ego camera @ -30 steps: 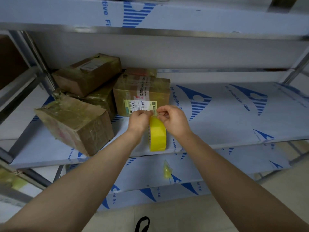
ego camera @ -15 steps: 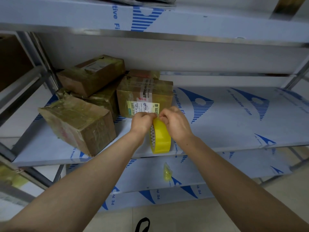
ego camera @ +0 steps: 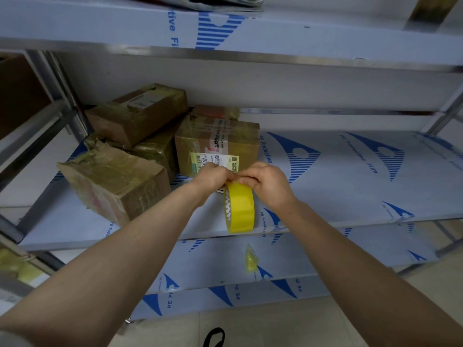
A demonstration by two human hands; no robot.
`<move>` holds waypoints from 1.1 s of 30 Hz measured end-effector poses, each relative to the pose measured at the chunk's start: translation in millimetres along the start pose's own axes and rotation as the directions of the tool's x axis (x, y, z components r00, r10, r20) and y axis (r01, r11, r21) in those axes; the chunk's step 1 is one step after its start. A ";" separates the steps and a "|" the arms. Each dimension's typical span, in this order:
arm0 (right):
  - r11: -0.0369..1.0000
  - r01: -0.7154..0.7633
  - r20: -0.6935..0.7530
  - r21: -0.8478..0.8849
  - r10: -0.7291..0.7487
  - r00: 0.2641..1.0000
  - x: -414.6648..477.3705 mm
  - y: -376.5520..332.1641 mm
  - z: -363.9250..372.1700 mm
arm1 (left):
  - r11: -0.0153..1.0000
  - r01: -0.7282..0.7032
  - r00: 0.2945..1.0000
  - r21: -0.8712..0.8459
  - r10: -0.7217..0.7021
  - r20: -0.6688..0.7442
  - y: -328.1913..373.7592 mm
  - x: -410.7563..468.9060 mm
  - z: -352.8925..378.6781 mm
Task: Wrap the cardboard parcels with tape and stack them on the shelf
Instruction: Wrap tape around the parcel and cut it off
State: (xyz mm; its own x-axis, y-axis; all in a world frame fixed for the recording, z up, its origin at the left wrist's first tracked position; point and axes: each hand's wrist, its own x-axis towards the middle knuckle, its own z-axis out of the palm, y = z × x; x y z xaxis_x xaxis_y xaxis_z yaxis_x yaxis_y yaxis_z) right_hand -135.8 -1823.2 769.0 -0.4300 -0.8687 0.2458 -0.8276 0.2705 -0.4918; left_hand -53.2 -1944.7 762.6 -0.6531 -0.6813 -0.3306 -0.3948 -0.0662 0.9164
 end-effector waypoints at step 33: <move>0.989 -0.122 -0.079 0.082 0.129 0.988 -1.7 9.4 19.8 | 0.706 -0.489 0.828 0.512 0.560 0.018 -19.3 -15.6 0.3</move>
State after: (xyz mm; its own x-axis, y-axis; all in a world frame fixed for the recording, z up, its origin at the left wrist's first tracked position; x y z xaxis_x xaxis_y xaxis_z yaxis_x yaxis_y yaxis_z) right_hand -135.7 -1827.3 747.5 -0.5603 -0.7910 0.2459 -0.7366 0.3399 -0.5848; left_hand -35.6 -1932.6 750.1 -0.7735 -0.5884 0.2356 -0.2904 0.6594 0.6935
